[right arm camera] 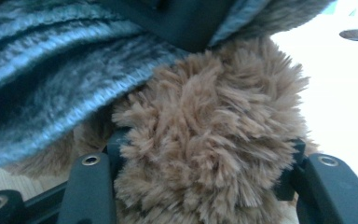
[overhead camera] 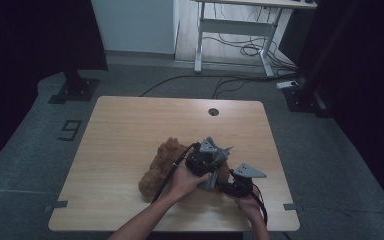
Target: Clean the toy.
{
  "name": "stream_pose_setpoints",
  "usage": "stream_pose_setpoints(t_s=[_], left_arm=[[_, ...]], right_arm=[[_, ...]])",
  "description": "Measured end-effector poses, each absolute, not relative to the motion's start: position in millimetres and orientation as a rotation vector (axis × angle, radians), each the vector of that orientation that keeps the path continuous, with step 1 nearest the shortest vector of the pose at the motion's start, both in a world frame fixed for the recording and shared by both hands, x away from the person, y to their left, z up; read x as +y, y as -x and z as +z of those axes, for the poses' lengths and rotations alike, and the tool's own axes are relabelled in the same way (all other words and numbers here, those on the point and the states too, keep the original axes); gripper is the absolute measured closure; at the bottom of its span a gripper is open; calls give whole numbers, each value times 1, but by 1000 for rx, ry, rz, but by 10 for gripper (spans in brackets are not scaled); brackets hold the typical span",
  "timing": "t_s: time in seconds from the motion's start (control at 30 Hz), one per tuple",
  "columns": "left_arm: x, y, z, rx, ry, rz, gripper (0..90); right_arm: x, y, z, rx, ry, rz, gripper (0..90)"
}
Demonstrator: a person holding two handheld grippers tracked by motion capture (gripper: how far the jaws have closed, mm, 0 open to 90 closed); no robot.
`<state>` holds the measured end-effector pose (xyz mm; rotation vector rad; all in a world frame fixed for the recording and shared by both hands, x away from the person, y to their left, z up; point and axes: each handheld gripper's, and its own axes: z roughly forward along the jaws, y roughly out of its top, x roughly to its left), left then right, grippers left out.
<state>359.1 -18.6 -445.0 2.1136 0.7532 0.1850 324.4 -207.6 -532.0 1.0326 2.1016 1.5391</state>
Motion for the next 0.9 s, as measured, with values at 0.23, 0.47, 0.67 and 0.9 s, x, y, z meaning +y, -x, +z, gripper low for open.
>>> stream_pose_setpoints(t_s=[0.23, 0.47, 0.67, 0.9], left_arm=[[32, -371, -437, 865, -2049, 224, 796], [82, -373, -428, 923, -1977, 273, 797], [108, -373, -430, 961, -1933, 288, 797], [130, -371, -432, 988, -1909, 330, 799]], right_arm=[[-207, -325, -531, 2103, -1031, 1538, 424], [-207, -325, -531, 2101, -1037, 1540, 424], [-206, -325, -531, 2099, -1034, 1542, 424], [-206, -325, -531, 2096, -1043, 1549, 424]])
